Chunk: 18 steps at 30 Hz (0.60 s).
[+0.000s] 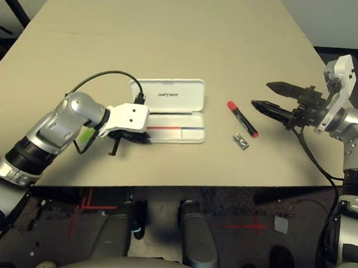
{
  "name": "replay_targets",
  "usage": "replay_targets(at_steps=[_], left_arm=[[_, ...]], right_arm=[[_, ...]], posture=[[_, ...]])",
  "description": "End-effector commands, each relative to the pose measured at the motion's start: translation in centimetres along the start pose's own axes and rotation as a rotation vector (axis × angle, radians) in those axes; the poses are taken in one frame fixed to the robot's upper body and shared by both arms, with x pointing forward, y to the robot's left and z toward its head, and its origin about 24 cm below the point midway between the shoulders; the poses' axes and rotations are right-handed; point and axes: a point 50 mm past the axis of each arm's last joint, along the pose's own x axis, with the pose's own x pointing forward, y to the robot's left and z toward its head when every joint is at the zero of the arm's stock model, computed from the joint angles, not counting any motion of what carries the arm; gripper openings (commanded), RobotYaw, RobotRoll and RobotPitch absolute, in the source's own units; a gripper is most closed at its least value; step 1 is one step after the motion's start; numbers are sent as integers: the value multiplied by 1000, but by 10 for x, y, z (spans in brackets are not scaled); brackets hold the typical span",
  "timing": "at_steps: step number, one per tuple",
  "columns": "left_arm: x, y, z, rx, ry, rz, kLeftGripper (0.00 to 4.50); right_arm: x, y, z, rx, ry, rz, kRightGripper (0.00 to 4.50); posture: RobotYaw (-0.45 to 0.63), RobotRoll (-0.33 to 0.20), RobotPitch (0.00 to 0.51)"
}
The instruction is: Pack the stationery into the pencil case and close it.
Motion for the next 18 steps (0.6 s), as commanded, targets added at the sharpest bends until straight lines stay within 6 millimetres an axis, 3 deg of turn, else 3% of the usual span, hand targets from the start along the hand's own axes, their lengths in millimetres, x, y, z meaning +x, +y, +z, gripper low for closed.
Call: replay_targets(at_steps=[1, 10, 13, 18], left_arm=[[1, -6, -1, 31, 4, -21, 45], [0, -8, -2, 39, 7, -29, 45], [1, -8, -1, 42, 1, -25, 870], [-3, -13, 2, 13, -12, -31, 2808]], right_arm=[[2, 3, -4, 6, 51, -30, 4500], [3, 5, -7, 40, 126, -71, 4500], [5, 6, -9, 59, 159, -74, 4500], [9, 8, -11, 71, 188, -81, 4500]], posture=[[-133, 0, 185], [-128, 0, 182], [-124, 0, 179], [-116, 0, 179]])
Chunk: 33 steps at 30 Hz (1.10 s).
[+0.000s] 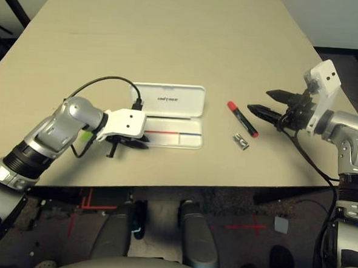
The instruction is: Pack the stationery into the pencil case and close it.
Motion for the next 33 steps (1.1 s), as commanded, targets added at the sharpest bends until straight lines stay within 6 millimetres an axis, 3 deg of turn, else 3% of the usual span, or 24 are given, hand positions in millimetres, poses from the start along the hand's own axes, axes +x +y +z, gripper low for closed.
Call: replay_targets(at_steps=[1, 4, 5, 11, 15, 33], left_arm=[[-6, -5, 3, -29, -16, -3, 3191], [-15, -5, 10, -59, -50, 16, 4404], [-18, -5, 12, -67, -62, 22, 4489], [-43, -3, 15, -134, -108, 61, 4489], [-55, -1, 6, -166, -99, 95, 4489], [-66, -13, -4, -224, -115, 128, 4489]], right_arm=[[3, 3, -2, -5, 56, 0, 4500], [6, 3, -2, -10, 58, -13, 4500], [7, 4, -1, -7, 48, -12, 4500], [15, 6, -3, 3, 140, -39, 4500], [23, 9, -4, 42, 213, -26, 4500], [47, 9, -23, 61, 424, -102, 4500]], posture=[[-116, 0, 179], [-113, 0, 179], [-106, 0, 181], [-92, 0, 186], [-84, 0, 187], [-48, 0, 181]])
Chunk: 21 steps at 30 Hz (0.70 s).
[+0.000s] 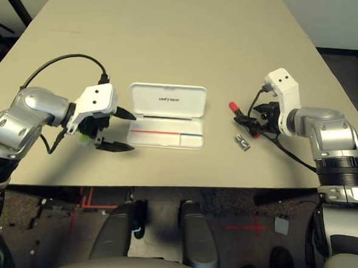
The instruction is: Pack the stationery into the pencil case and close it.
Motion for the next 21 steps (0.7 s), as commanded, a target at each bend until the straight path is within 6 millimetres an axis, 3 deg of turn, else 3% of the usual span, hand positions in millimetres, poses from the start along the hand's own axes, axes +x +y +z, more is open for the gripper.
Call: replay_targets(at_steps=[1, 7, 9, 12, 19, 21], left_arm=[[-5, -3, -1, -1, -6, 3, 4489], [-5, -5, -2, -12, -9, 1, 4489], [-5, -5, -2, -16, -11, 6, 4500], [-7, -5, -3, -15, -9, 12, 4500], [-11, -3, -4, -19, -5, 27, 4500], [-12, -3, -4, -11, -5, 28, 4500]], right_arm=[[6, 0, -4, 4, 37, -12, 4500], [16, 3, -12, 5, 73, -3, 4500], [19, 5, -13, 9, 82, 4, 4119], [22, 8, -15, 9, 90, 12, 3191], [22, 11, -10, -3, 78, 32, 551], [18, 10, -5, -25, 62, 53, 506]], posture=[[-48, 0, 181], [-46, 0, 182], [-47, 0, 182], [-47, 0, 181], [-45, 0, 183], [-44, 0, 185]])
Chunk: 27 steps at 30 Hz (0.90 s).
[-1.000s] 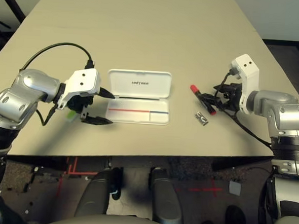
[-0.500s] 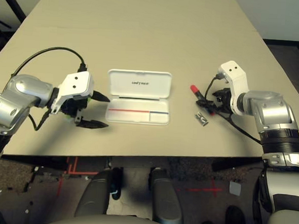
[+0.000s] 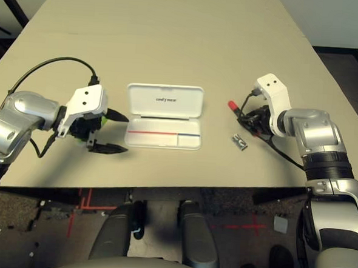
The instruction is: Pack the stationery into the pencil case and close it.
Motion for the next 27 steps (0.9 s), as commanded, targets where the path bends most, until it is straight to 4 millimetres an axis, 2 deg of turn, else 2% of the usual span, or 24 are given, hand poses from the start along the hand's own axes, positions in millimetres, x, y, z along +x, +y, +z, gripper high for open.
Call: replay_targets(at_steps=[1, 9, 12, 15, 20, 27], left_arm=[[-3, -2, 1, 22, 0, 1, 4500], [-5, -2, 0, 12, -2, 9, 4500], [-7, -3, -2, 9, -2, 9, 4500], [-10, -4, -4, 6, -5, 15, 4500], [-14, -3, -4, 4, -58, 24, 4500], [-15, 2, -1, -11, -116, 57, 4500]], right_arm=[[1, 7, -2, -18, 20, 90, 506], [-32, 1, 15, -156, 20, 193, 506], [-52, 3, 26, -275, 33, 273, 506], [-60, 7, 37, -355, 16, 342, 506], [-57, 31, 59, -492, -19, 498, 506], [-27, 71, 82, -619, -20, 632, 506]], posture=[[-44, 0, 185], [-34, 0, 192], [-22, 0, 195], [-22, 0, 195], [-9, 0, 192], [-2, 0, 188]])
